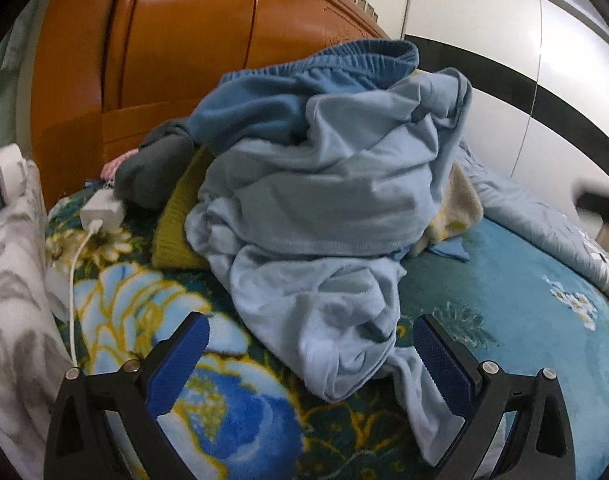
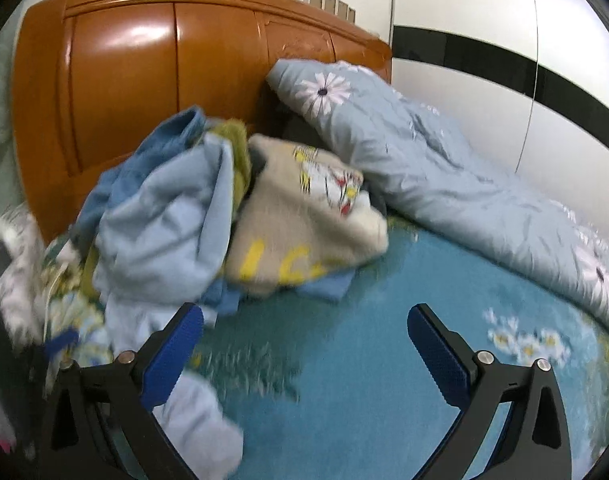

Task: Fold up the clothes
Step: 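Grasp the light blue sweatshirt with the right gripper and lift it from the pile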

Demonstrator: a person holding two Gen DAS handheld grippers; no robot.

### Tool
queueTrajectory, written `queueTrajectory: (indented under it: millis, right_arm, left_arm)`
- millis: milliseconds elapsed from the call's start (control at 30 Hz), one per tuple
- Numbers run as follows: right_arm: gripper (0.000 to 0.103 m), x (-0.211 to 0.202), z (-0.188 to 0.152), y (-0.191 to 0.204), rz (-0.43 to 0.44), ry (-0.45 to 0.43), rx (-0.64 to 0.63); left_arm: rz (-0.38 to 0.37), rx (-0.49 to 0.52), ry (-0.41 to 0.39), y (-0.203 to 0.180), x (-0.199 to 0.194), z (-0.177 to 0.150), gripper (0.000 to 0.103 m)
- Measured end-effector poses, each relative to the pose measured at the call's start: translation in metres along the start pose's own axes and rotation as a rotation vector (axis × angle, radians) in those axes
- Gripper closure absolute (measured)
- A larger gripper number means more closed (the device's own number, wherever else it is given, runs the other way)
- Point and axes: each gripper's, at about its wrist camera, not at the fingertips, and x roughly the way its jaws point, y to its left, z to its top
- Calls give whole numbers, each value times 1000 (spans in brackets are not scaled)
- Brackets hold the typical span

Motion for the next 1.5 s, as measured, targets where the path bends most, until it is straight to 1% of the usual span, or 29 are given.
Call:
queueTrajectory:
  millis: [33,133,200,233,267,333,400,467,500,567,600,633,700,800,867,900,933,1067,1167,1267,1367,1433,1500]
  right_arm:
    - [7,5,10,1,5,-7,-3]
    - [17,23,42,5,101,-3,40]
    - [21,38,60,7,157,9,90]
    - [26,46,66,9,168,17,100]
    - [31,54,71,11,174,29,110]
    - [45,72,75,18,198,68,134]
    - [50,91,75,26,210,116,163]
    - [52,105,75,29,226,144,195]
    - [55,110,75,30,243,157,217]
    - [73,119,74,30,291,180,271]
    - [90,120,72,29,323,184,303]
    - [96,120,70,28,337,185,320]
    - [99,111,71,25,334,143,338]
    - [99,86,86,6,333,50,387]
    - [99,64,101,2,332,7,362]
    - [100,54,108,1,331,-14,349]
    - [100,43,116,-1,330,-35,336]
    - [100,20,128,1,309,-71,306]
    - [100,3,132,-9,306,-103,335]
    - [100,-19,143,-17,289,-141,327]
    - [100,-51,156,-26,277,-223,318]
    - [100,-72,162,-39,259,-272,324]
    - [100,-98,164,-59,224,-310,333]
  left_arm:
    - [1,1,1,0,1,-1,0]
    - [-4,-17,5,5,1,-2,0]
    - [-9,-33,4,9,0,-1,0]
    - [-12,-42,4,11,-1,0,0]
    - [-11,-45,3,14,-2,1,0]
    - [-10,-47,-4,17,-4,3,0]
    - [-5,-47,-16,20,-7,7,0]
    - [-5,-52,-30,23,-11,12,0]
    - [-9,-54,-34,25,-12,12,0]
    - [-21,-55,-30,27,-14,14,0]
    - [-27,-54,-26,28,-14,14,0]
    - [-29,-50,-25,28,-15,14,0]
    - [-32,-43,-23,28,-16,15,0]
    - [-37,-42,-35,28,-20,18,0]
    - [-35,-51,-54,28,-24,24,0]
    - [3,-83,-73,28,-26,28,0]
    - [-1,-83,-82,28,-29,31,0]
    - [-15,-82,-114,27,-41,37,0]
    - [-16,-81,-122,29,-50,39,0]
    - [-15,-92,-142,32,-59,44,0]
    - [-24,-86,-165,32,-67,49,0]
    - [-31,-72,-173,31,-71,51,0]
    - [-50,-64,-176,26,-75,52,0]
